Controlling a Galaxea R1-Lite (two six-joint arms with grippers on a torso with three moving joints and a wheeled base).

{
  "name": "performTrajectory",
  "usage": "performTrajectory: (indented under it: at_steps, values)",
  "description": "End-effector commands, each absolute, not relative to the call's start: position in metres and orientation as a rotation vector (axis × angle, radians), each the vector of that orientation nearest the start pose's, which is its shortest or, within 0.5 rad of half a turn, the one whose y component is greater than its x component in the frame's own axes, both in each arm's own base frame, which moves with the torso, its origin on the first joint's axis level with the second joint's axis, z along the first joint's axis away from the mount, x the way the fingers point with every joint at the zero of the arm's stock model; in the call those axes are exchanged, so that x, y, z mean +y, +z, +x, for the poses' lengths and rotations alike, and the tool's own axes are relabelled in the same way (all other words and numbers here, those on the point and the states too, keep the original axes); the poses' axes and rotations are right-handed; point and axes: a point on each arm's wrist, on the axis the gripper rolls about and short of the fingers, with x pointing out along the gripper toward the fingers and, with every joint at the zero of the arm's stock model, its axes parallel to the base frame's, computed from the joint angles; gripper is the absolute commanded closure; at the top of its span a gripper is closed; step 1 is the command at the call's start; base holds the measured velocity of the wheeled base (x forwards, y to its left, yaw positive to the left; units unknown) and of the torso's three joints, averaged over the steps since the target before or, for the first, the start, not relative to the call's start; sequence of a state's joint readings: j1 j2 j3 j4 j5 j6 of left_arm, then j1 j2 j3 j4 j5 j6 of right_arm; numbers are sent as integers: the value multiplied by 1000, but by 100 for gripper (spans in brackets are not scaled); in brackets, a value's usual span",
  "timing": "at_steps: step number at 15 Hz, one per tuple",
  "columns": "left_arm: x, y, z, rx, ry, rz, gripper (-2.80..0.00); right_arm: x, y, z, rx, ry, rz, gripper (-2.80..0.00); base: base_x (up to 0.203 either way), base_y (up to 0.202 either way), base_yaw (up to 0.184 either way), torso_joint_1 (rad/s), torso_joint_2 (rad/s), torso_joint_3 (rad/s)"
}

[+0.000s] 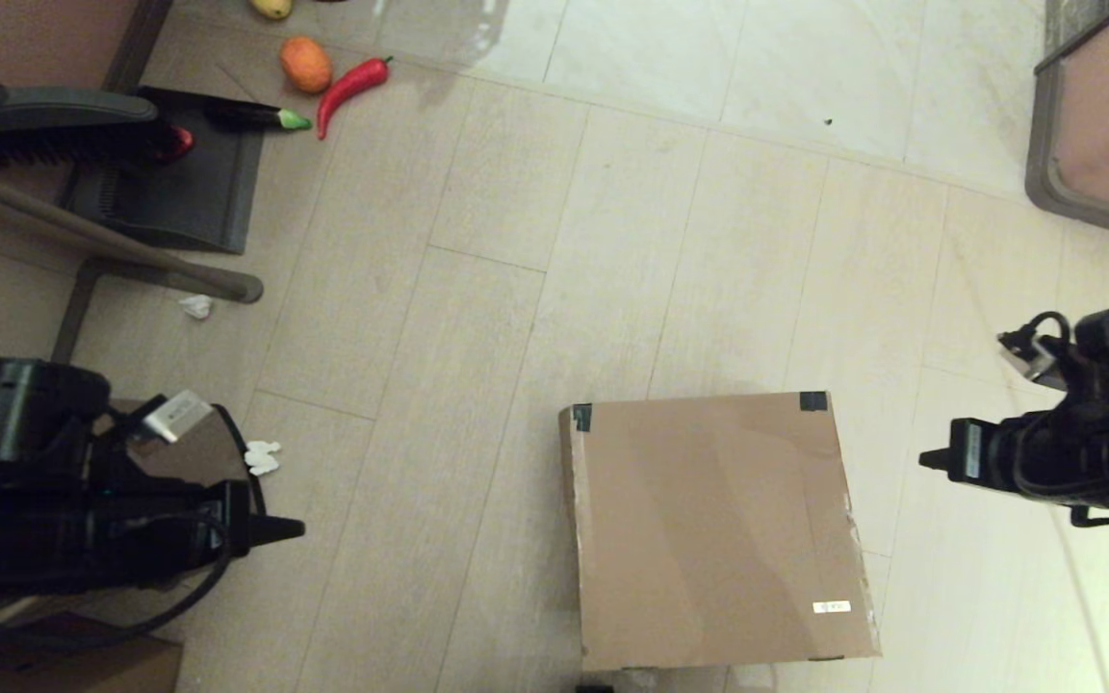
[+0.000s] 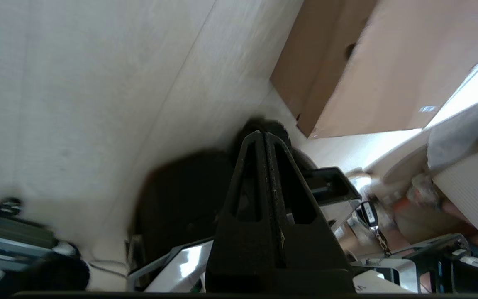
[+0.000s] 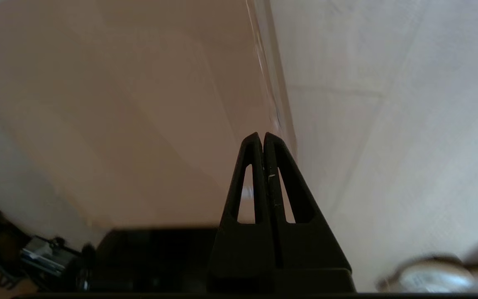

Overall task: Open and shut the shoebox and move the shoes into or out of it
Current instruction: Open the shoe box

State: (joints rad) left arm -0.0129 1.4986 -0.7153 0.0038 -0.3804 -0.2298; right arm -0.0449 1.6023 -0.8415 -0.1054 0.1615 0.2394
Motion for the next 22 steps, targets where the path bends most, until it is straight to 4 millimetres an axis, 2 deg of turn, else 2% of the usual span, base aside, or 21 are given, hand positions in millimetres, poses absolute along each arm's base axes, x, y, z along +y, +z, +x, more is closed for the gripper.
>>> performTrajectory:
  at_steps: [1, 3, 4, 7, 11, 13, 17, 20, 22]
  values:
    - [-22, 103, 270, 953, -294, -364, 0, -15, 118, 316, 734, 24, 314, 0, 0, 0, 0, 0, 0, 0]
    - [-40, 76, 296, 938, -317, -323, 0, -21, 95, 344, 698, 33, 312, 0, 0, 0, 0, 0, 0, 0]
    - [-53, 67, 308, 926, -333, -310, 0, -25, 90, 355, 677, 34, 312, 0, 0, 0, 0, 0, 0, 0]
    - [-94, 62, 342, 878, -394, -323, 0, -44, 81, 371, 659, -7, 325, 0, 0, 0, 0, 0, 0, 0]
    - [-129, 42, 377, 857, -418, -293, 0, -46, 64, 366, 716, 4, 347, 0, 0, 0, 0, 0, 0, 0]
    - [-150, 41, 389, 831, -420, -299, 0, -45, 56, 360, 746, 7, 354, 0, 0, 0, 0, 0, 0, 0]
    - [-184, 29, 403, 820, -466, -302, 0, -41, 44, 348, 777, 27, 362, 0, 0, 0, 0, 0, 0, 0]
    - [-217, 21, 410, 813, -520, -301, 0, -26, 28, 340, 799, 62, 349, 0, 0, 0, 0, 0, 0, 0]
    - [-224, 24, 408, 840, -517, -321, 0, -13, 24, 333, 828, 95, 337, 0, 0, 0, 0, 0, 0, 0]
